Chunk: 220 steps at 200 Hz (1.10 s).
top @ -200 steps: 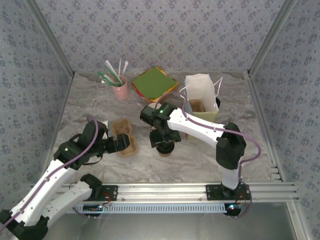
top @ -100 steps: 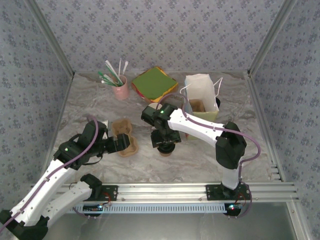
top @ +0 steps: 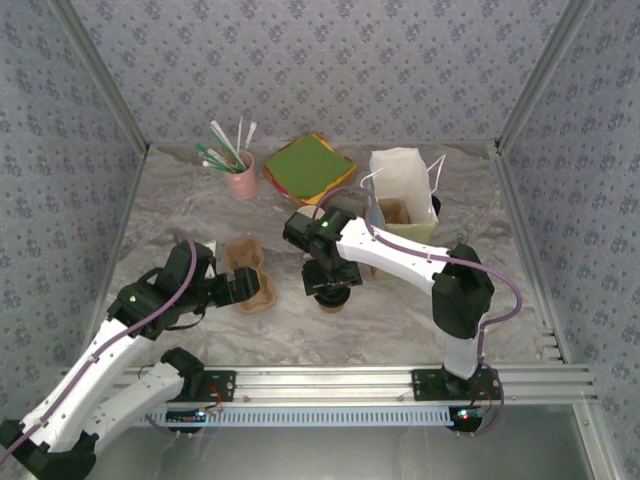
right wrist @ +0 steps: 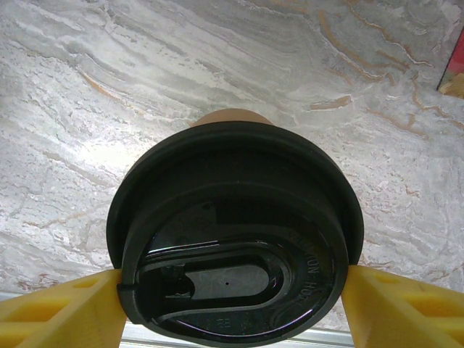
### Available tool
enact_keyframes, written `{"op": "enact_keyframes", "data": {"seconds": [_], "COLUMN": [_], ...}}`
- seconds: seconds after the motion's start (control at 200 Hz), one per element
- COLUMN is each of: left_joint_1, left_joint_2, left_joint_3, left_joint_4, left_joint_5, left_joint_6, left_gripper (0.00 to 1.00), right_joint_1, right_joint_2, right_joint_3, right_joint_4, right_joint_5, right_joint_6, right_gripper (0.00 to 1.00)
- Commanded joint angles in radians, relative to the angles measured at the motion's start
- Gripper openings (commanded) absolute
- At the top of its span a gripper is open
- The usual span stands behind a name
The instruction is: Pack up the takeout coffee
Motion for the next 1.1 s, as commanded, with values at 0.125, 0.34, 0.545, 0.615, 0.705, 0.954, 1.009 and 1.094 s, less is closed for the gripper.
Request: {"op": "enact_keyframes", "data": {"seconds": [0.125,0.34,0.545,0.615,0.705,0.954,1.009,1.094], "left_joint_1": [0.007,0.006,0.006,0.006,0.007,0.007,0.007,0.006], "left_joint_2": [-0.004,-0.004,-0.004,-0.004,-0.004,-0.005,-0.005,-0.005], "left_joint_3": [-0.003,-0.004,-0.002,-0.002,-0.002,-0.001,-0.002,-0.001], "left_joint_4": [0.015,0.013,0.014,0.013,0.013,0.012,0.011,0.011], "left_joint_5": [0.013,0.014,0.013,0.014,0.013,0.014,0.014,0.014], "left_joint_6": [-0.008,-0.006,-0.004,-0.005,-0.005,-0.004,-0.005,-0.004], "left_gripper": [1.0,1.0,1.0,1.0,1.0,1.0,1.0,1.0], "right_joint_1": [-0.004,-0.004,-0.004,-0.004,-0.004,-0.003,-0.002,-0.003], "right_joint_2": [-0.013,-0.012,-0.012,-0.014,-0.011,-0.005,-0.004,-0.005], "right_joint_3": [-0.015,-0.02,-0.021,-0.02,-0.02,-0.023,-0.024,-0.025], "right_joint_4": [-0.009,-0.009,-0.009,-0.007,-0.009,-0.008,-0.008,-0.004], "right_joint_5": [-0.008,-0.005,-0.006,-0.005,-0.005,-0.005,-0.007,-0.006], "right_joint_6": [-0.006,-0.005,-0.005,-0.004,-0.005,-0.006,-0.006,-0.006], "right_gripper": [0.77,0.78,0.77,0.77,0.76,0.77,0.77,0.76]}}
